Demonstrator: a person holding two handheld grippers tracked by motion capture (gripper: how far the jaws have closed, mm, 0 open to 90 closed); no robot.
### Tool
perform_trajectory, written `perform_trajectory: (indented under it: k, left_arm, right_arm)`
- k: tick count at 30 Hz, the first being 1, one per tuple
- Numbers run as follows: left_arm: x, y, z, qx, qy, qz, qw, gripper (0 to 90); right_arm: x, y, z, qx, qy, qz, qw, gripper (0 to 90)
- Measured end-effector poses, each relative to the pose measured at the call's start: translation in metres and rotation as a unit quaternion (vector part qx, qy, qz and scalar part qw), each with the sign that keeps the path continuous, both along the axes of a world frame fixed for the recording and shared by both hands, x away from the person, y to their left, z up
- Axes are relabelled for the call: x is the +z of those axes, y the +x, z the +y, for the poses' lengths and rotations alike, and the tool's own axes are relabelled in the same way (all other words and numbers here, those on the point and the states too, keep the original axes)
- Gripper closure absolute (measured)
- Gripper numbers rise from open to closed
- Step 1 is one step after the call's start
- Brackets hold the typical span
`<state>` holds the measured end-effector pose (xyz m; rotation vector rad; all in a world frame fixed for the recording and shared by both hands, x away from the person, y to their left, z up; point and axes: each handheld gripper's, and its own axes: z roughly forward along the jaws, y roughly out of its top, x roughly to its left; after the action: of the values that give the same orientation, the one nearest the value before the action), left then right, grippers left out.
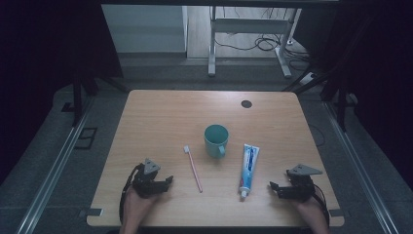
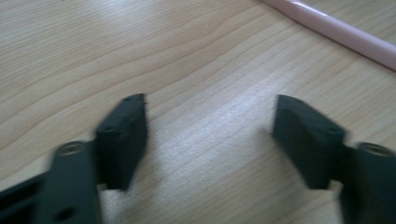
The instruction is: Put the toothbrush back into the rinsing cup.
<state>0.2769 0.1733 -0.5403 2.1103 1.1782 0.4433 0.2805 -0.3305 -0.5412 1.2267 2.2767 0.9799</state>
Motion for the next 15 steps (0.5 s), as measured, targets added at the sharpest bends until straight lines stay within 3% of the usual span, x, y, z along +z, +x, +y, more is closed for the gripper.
perform_trajectory:
  k: [6,15]
  left_arm:
    - [0.005,0.000,-0.004,-0.019,0.008,0.012,0.9997,54.7]
    - [0.012,-0.002,-0.008,-0.032,-0.003,0.023,0.9992,79.2]
  right_arm:
    - [0.000,0.000,0.000,0.001,0.000,-0.001,1.0000,13.4]
    - [0.000,0.000,0.000,0.000,0.000,0.000,1.0000,13.4]
